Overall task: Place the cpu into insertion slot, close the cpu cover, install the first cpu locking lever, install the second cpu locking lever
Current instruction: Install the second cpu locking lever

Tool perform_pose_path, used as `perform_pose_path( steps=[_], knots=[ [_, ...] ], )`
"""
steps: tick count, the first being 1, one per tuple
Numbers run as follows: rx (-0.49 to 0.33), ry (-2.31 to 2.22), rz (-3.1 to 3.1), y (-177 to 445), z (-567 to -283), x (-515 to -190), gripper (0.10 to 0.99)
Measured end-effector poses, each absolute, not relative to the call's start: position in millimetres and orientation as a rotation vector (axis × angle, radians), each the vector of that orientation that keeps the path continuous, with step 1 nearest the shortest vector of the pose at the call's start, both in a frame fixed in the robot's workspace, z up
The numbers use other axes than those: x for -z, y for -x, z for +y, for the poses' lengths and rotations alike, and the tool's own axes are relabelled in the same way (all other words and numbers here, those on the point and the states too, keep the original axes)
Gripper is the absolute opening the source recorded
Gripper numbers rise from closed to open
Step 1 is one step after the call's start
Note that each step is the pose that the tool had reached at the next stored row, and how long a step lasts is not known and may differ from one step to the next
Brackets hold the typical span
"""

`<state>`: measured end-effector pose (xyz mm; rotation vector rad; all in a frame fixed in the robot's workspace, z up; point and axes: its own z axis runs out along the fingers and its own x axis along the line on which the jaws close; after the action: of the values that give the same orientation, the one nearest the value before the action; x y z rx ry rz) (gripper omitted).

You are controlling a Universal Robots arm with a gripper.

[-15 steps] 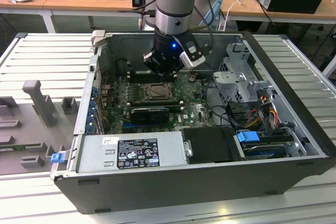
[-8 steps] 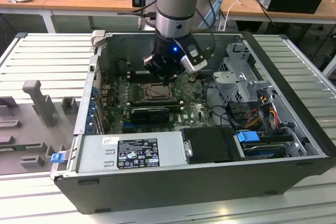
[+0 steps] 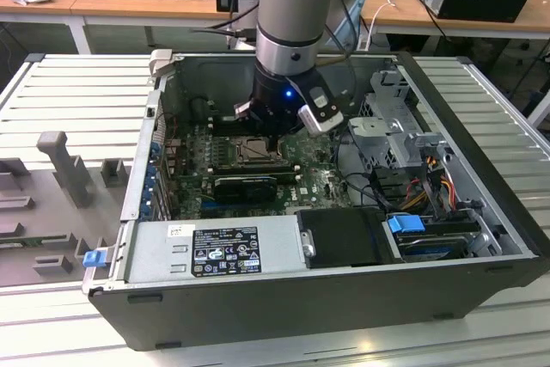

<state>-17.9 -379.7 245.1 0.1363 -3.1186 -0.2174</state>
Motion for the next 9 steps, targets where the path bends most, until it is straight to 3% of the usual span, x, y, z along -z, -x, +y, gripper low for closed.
perform_pose_path(
  steps=[9],
  knots=[
    [0.225,-0.14,-3.118,48,-387,-237,0.106]
  ],
)
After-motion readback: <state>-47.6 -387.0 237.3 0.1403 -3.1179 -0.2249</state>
